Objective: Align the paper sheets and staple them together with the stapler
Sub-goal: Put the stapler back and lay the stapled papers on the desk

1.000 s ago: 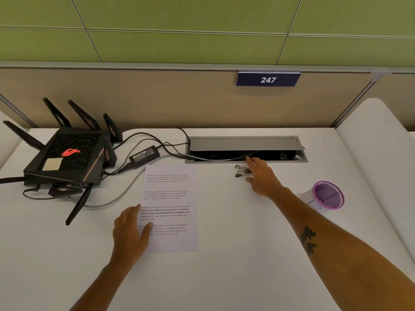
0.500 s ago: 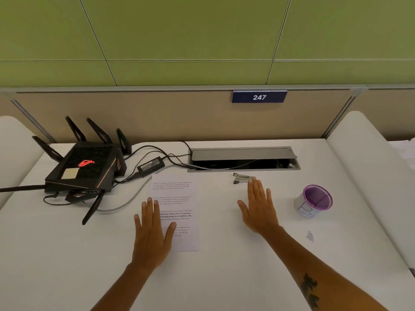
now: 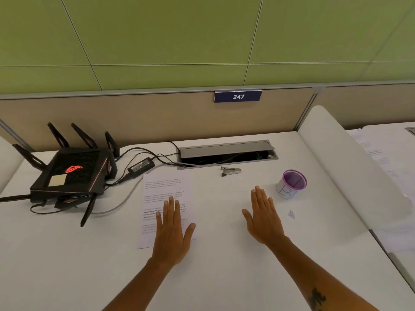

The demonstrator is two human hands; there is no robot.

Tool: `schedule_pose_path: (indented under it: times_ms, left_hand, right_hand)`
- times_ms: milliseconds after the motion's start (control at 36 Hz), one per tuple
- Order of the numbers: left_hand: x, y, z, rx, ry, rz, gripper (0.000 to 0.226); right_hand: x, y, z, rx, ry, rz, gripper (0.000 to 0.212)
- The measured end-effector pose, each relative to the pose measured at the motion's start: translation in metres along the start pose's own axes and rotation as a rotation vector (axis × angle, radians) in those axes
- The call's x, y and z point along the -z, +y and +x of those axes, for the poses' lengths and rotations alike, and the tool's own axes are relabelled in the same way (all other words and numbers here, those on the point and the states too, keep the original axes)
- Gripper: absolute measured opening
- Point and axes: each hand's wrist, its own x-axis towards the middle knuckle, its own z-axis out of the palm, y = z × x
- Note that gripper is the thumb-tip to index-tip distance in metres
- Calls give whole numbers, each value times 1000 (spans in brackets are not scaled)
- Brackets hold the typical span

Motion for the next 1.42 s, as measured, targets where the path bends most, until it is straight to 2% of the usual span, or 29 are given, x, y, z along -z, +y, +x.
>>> schedule_pose_path:
  times_ms: [389,917,1028,1139,1250,1361,1417]
  left_hand:
    - [-16,45,-14,-99,-131,17,88]
    - [-94,148,-15,-105,-210,2,87]
    - [-111,154,-20,-68,-214,8,86]
    - [-119,153,-29,-69,-173,52,84]
    - [-119,153,-31,-90,-133,34,80]
    - [-119,155,-31,-82,-110,29,78]
    - [-119,157,-31,-85,-103,35,78]
  right_hand:
    - [4,47,-42,-136,25,12,80]
    - [-3,156,-49,-149,-15,111,74]
    - [1,170,-47,-200,22,202,59]
    - [1,186,-38,-204,121,214,28]
    - [-1,190,-23,-138,88,286,13]
    - [-3,185,-12,-48,-45,343,51]
    - [-6,185,-9,8,-111,319,56]
